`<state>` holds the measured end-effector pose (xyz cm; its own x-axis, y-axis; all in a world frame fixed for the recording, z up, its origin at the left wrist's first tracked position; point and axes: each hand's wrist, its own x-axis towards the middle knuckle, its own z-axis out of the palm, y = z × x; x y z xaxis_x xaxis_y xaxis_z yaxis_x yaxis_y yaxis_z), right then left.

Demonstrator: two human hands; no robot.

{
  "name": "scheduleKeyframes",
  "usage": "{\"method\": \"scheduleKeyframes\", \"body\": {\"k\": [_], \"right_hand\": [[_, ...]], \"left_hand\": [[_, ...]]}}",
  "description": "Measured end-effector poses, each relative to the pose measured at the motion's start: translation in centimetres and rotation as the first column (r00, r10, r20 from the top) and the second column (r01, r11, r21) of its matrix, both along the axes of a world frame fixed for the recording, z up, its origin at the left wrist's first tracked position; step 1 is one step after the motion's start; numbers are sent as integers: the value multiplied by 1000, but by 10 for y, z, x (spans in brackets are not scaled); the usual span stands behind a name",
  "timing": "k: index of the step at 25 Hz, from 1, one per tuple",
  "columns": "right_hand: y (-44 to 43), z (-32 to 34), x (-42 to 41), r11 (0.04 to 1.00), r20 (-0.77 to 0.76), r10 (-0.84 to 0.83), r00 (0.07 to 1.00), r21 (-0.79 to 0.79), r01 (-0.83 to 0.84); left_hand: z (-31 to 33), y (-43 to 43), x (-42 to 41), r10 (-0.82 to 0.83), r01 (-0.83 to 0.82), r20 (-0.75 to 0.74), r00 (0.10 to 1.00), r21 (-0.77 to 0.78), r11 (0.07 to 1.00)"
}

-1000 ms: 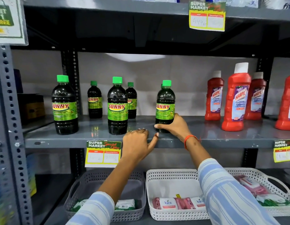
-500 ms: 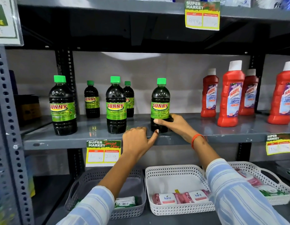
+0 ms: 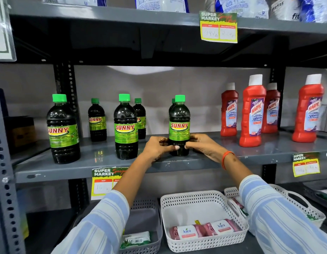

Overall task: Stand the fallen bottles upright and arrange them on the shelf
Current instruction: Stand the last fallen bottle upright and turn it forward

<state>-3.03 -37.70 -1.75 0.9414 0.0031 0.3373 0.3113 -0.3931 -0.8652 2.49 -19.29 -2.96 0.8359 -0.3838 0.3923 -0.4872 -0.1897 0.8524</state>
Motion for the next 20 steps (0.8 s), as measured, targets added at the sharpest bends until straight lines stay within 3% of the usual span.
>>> {"method": "scheduleKeyframes", "body": {"k": [13,20], "right_hand": [[-25,1,-1,980,-72,2,997,197,12],[-23,-1,-1,980,-65,-24,998,195,36]], "left_hand": [[-1,-34,3,-5,5,2,1000,23,1000],[-1,-36,5,-5,5,1,1000,38,999]]}}
